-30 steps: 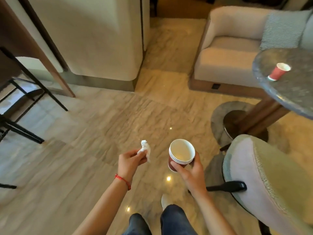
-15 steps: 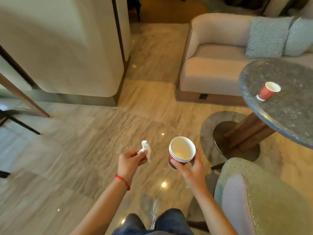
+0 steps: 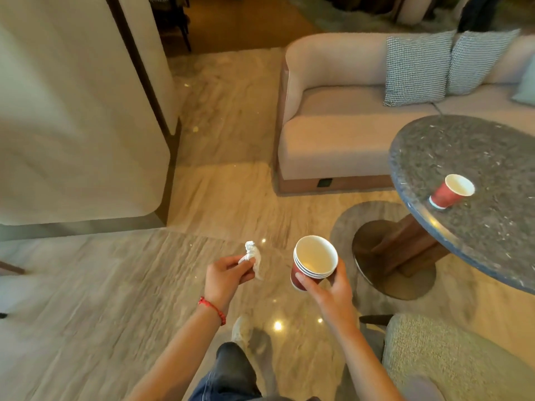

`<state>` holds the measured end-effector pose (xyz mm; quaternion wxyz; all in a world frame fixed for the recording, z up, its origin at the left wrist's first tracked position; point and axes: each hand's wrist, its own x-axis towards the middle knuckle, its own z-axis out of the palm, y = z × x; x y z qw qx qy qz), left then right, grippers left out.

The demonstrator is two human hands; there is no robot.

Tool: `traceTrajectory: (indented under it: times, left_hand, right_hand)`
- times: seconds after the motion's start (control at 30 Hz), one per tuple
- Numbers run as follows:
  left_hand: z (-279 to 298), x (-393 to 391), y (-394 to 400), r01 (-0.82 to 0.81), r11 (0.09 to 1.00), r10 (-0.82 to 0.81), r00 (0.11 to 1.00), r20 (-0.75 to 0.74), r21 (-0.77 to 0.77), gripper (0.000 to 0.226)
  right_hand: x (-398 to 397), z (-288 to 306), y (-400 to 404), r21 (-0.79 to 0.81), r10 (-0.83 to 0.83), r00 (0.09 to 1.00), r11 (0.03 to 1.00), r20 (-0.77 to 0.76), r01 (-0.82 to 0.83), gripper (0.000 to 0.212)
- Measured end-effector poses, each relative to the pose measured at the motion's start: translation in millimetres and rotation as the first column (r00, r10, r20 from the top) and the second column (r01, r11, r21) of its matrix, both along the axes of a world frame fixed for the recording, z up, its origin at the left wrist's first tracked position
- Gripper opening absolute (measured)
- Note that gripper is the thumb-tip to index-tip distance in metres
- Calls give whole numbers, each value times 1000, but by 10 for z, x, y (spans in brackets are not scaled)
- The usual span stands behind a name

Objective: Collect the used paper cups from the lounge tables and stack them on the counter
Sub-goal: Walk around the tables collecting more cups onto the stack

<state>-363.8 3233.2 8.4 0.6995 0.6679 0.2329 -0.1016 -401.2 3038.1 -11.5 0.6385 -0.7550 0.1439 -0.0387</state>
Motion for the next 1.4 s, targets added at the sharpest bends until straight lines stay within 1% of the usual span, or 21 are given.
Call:
traceTrajectory:
  times: [0.07, 0.13, 0.23, 0.3, 0.47, 0.6, 0.67, 0.73, 0.8, 0.87, 0.93, 1.13, 1.23, 1.33, 1.4]
  left_hand:
    - [8, 378, 25, 28, 1000, -28, 1000, -10, -4, 17]
    - [29, 732, 32, 68, 998, -68, 998, -12, -2, 11]
    - [83, 1153, -26, 149, 989, -149, 989, -5, 17, 7]
    - [87, 1387, -111, 194, 981, -194, 981, -14, 28, 9]
    - [68, 1833, -516, 319, 948, -319, 947, -27, -1, 7]
    - [66, 2087, -970, 441, 898, -441, 898, -16, -1, 23]
    - [70, 2195, -1242, 483, 876, -483, 876, -13, 6, 21]
    - [77, 2288, -1547, 527, 850, -527, 850, -8, 10, 14]
    - [96, 2373, -1863, 561, 828, -561, 828, 6, 5, 18]
    - [101, 2453, -2177, 578, 816, -578, 816, 17, 9, 22]
    - [105, 2530, -2467, 592, 806, -592, 806, 24, 2, 12]
    - [134, 2694, -3106, 611, 791, -610, 792, 42, -25, 6]
    - [121, 2766, -3295, 639, 769, -638, 769, 31, -18, 9]
    - [119, 2860, -3491, 664, 747, -664, 748, 12, -32, 12]
    - [104, 2939, -3620, 682, 730, -682, 731, 8, -38, 19]
  right_hand:
    - [291, 12, 39, 17, -52, 999, 999, -15, 52, 60]
    - [561, 31, 80, 29, -105, 994, 994, -17, 105, 61]
    - [857, 83, 97, 15, -174, 985, 985, -3, 174, 62]
    - [995, 87, 71, 24, -222, 975, 975, 18, 221, 62]
    - [1165, 97, -167, 6, -371, 929, 929, -4, 371, 60]
    - [1196, 118, -502, 1, -480, 877, 877, 21, 480, 66]
    - [1213, 105, -714, -16, -528, 848, 848, 30, 529, 63]
    - [1232, 86, -952, -36, -569, 821, 820, 42, 571, 60]
    - [1271, 68, -1215, -45, -607, 793, 792, 53, 609, 59]
    - [1326, 58, -1492, -30, -633, 772, 772, 64, 635, 61]
    - [1406, 55, -1760, -18, -653, 752, 754, 86, 657, 62]
    - [1572, 156, -2420, -1, -699, 709, 712, 92, 702, 59]
    - [1634, 217, -2630, -12, -720, 685, 688, 110, 725, 58]
    - [1702, 252, -2803, -19, -745, 656, 659, 121, 752, 62]
    - [1755, 252, -2908, -23, -754, 644, 647, 127, 762, 64]
